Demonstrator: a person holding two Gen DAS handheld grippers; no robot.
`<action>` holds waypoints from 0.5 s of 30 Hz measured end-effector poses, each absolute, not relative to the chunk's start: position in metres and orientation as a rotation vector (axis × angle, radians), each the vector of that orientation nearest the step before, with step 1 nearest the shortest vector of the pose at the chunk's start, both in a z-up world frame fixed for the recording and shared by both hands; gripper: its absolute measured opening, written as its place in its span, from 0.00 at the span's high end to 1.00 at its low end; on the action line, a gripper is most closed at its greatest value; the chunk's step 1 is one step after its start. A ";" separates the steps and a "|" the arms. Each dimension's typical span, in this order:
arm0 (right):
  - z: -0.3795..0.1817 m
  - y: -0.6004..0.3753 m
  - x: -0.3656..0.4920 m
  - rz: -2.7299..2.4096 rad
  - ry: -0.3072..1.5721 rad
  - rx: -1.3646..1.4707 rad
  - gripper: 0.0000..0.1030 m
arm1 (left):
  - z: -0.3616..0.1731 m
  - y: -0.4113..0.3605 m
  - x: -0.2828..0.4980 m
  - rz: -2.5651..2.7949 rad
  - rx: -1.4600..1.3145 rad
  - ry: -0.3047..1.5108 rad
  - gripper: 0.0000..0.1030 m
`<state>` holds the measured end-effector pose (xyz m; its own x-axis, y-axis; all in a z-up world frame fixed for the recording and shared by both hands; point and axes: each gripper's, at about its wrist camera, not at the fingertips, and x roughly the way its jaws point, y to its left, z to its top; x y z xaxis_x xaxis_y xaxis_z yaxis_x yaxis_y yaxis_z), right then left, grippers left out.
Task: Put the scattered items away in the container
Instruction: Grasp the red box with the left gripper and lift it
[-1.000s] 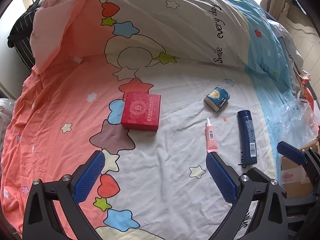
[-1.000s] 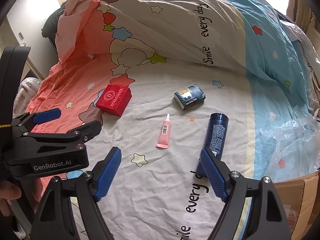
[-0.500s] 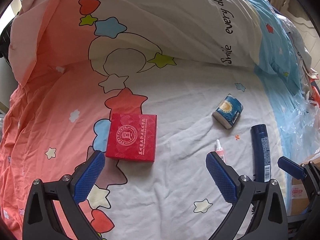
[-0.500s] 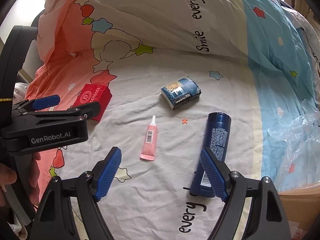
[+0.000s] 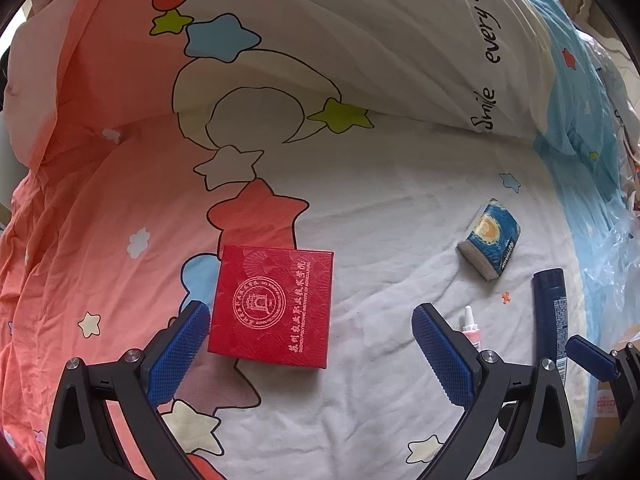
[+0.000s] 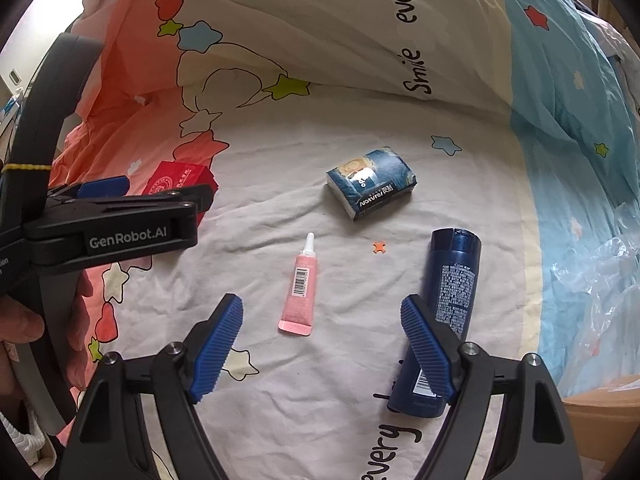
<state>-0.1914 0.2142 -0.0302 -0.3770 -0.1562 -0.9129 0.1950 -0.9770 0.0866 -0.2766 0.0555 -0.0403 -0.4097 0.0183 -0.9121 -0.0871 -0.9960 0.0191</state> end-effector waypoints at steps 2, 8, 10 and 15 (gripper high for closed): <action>-0.031 0.212 -0.192 -2.440 0.057 1.611 0.23 | -0.044 0.054 -0.279 2.581 -1.673 0.109 0.00; -0.035 0.212 -0.195 -2.431 0.054 1.620 0.23 | -0.053 0.054 -0.288 2.579 -1.686 0.163 0.00; -0.036 0.213 -0.195 -2.433 0.047 1.623 0.23 | -0.055 0.052 -0.290 2.566 -1.690 0.128 0.00; -0.036 0.214 -0.196 -2.434 0.049 1.625 0.23 | -0.057 0.054 -0.292 2.535 -1.693 0.077 0.00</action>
<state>-0.1959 0.2142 -0.0363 -0.3677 -0.1591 -0.9162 0.1959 -0.9764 0.0909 -0.2923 0.0544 -0.0574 -0.3807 0.0484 -0.9234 -0.1045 -0.9945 -0.0090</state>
